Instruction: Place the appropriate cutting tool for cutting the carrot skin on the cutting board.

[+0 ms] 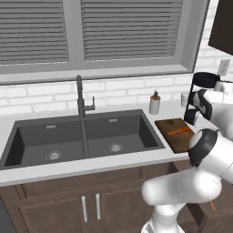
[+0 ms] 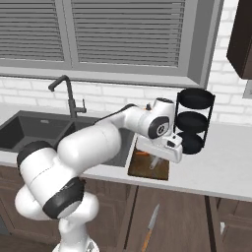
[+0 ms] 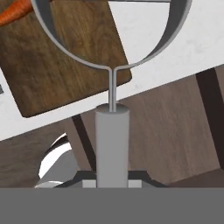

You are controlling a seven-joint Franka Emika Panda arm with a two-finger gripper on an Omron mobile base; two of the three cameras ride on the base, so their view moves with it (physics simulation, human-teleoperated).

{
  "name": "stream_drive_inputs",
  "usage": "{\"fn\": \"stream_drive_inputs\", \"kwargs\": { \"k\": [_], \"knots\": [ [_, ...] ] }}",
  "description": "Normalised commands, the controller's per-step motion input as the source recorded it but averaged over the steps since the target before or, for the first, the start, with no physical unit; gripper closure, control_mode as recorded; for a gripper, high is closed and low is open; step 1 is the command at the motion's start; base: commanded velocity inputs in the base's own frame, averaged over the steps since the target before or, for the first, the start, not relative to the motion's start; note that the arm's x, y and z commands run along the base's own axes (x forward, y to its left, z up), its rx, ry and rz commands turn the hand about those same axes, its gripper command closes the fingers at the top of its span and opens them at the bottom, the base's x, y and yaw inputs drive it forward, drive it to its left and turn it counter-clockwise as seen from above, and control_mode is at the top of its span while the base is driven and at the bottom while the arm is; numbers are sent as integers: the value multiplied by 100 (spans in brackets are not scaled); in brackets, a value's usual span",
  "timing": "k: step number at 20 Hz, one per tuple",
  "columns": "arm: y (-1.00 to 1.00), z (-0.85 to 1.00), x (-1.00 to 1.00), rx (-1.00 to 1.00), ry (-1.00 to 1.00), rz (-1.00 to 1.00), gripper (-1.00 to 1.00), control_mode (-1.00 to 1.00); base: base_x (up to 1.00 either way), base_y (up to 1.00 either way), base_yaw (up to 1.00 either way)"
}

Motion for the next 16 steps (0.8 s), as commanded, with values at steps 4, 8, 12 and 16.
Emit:
{"fn": "stream_drive_inputs", "kwargs": {
  "k": [4,8,12,16],
  "knots": [
    [16,-29,43,0,3,0,100,-100,0,0,0],
    [14,-37,39,-1,2,0,100,-100,0,0,0],
    [11,-37,40,-1,1,0,100,-100,0,0,0],
    [7,-36,37,0,0,0,100,-100,0,0,0]
  ]
}}
